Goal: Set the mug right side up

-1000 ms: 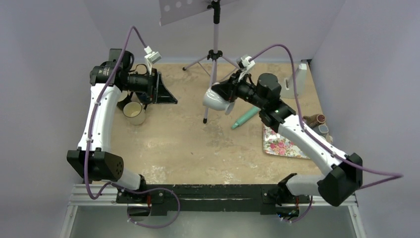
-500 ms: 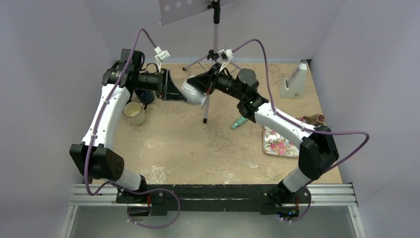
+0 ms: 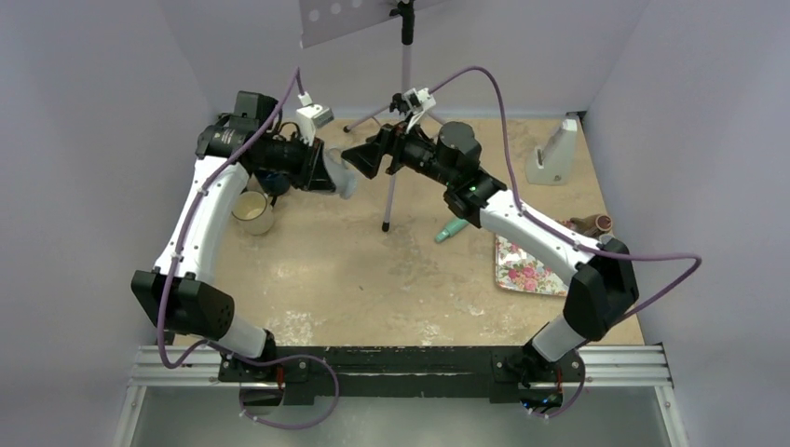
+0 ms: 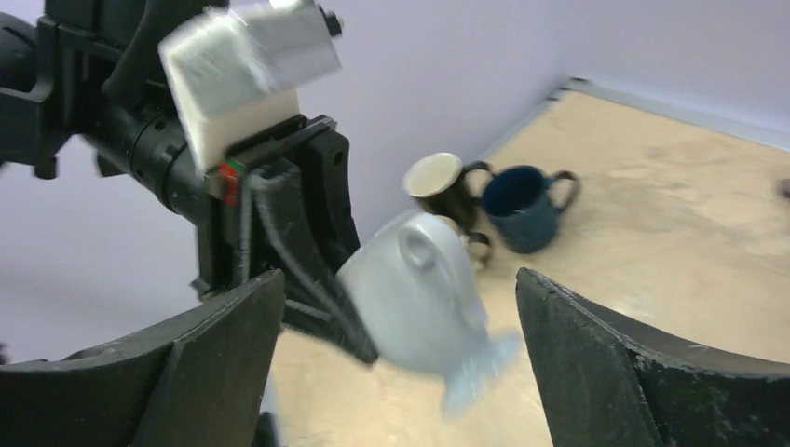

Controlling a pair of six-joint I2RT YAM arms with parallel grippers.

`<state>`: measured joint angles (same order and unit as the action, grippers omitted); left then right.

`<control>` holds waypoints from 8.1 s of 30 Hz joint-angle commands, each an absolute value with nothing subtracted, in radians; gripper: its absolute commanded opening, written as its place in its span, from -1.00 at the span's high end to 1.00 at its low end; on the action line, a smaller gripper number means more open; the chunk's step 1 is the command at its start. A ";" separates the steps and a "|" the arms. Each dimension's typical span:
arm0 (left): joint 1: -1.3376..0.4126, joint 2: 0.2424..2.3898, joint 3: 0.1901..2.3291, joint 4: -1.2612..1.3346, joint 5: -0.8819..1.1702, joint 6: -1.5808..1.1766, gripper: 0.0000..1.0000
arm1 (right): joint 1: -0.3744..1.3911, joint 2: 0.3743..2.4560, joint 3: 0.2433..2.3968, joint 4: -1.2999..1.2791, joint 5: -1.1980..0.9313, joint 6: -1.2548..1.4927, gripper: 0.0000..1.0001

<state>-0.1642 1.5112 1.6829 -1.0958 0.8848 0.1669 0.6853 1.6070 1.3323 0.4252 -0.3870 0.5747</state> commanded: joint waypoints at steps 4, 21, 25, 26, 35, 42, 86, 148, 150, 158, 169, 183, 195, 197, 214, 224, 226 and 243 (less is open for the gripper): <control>-0.159 1.604 1.587 -1.087 0.178 0.421 1.00 | 0.682 1.446 1.390 0.041 0.019 0.317 -0.97; -0.216 1.986 1.588 -0.823 -0.094 0.479 1.00 | 0.350 1.241 1.257 -0.412 0.296 0.292 -0.95; -0.215 1.993 1.598 -0.847 -0.080 0.476 0.43 | 0.190 1.244 1.226 -0.498 0.283 0.242 -0.95; -0.213 1.979 1.598 -0.852 -0.067 0.469 0.25 | 0.154 1.252 1.224 -0.517 0.311 0.228 -0.96; -0.210 1.798 1.688 -1.030 0.091 0.437 -0.31 | -0.159 1.351 1.181 -0.485 0.450 0.170 -0.95; -0.211 1.675 1.666 -1.127 0.268 0.452 -0.35 | -0.094 1.454 1.230 -0.525 0.316 -0.260 -0.62; -0.202 1.625 1.670 -1.188 0.341 0.501 -0.39 | -0.241 1.792 1.188 -0.480 0.247 -0.878 -0.19; -0.201 1.573 1.683 -1.204 0.484 0.441 -0.43 | 0.025 1.544 1.210 -0.676 -0.085 -0.665 1.00; -0.202 1.567 1.683 -1.206 0.505 0.425 -0.44 | 0.029 1.514 1.188 -0.654 -0.108 -0.651 1.00; -0.213 1.548 1.639 -1.143 0.676 0.274 -0.46 | 0.032 1.423 1.098 -0.535 -0.176 -0.591 1.00; -0.228 1.560 1.629 -1.051 0.955 0.143 -0.55 | 0.102 1.242 1.077 -0.477 -0.340 -0.446 1.00; -0.305 1.591 1.620 -0.885 1.008 0.013 -0.58 | 0.419 1.184 1.020 0.174 -0.660 0.127 1.00; -0.314 1.583 1.591 -0.874 0.995 0.053 -0.53 | 0.552 1.358 1.101 0.479 -0.705 0.315 1.00; -0.314 1.584 1.582 -0.874 1.001 0.052 -0.49 | 0.555 1.363 1.099 0.514 -0.707 0.332 1.00; -0.315 1.558 1.605 -1.046 0.665 0.214 1.00 | 0.557 1.437 1.186 0.322 -0.567 0.328 -0.08; -0.241 1.448 1.395 -1.236 0.085 0.476 1.00 | 0.556 1.290 1.106 0.172 -0.312 0.172 -0.86; -0.149 1.431 1.354 -1.239 0.057 0.470 1.00 | 0.555 1.261 1.089 0.157 -0.270 0.146 -0.87; 0.400 1.540 1.312 -1.031 -0.029 0.605 1.00 | 0.529 1.183 1.075 0.058 0.019 0.122 -0.97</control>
<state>0.3885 1.4586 1.2324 -1.1549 -0.0200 0.5800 0.5373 1.2255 1.0760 0.0402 -0.0380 0.1436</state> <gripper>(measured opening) 0.082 0.985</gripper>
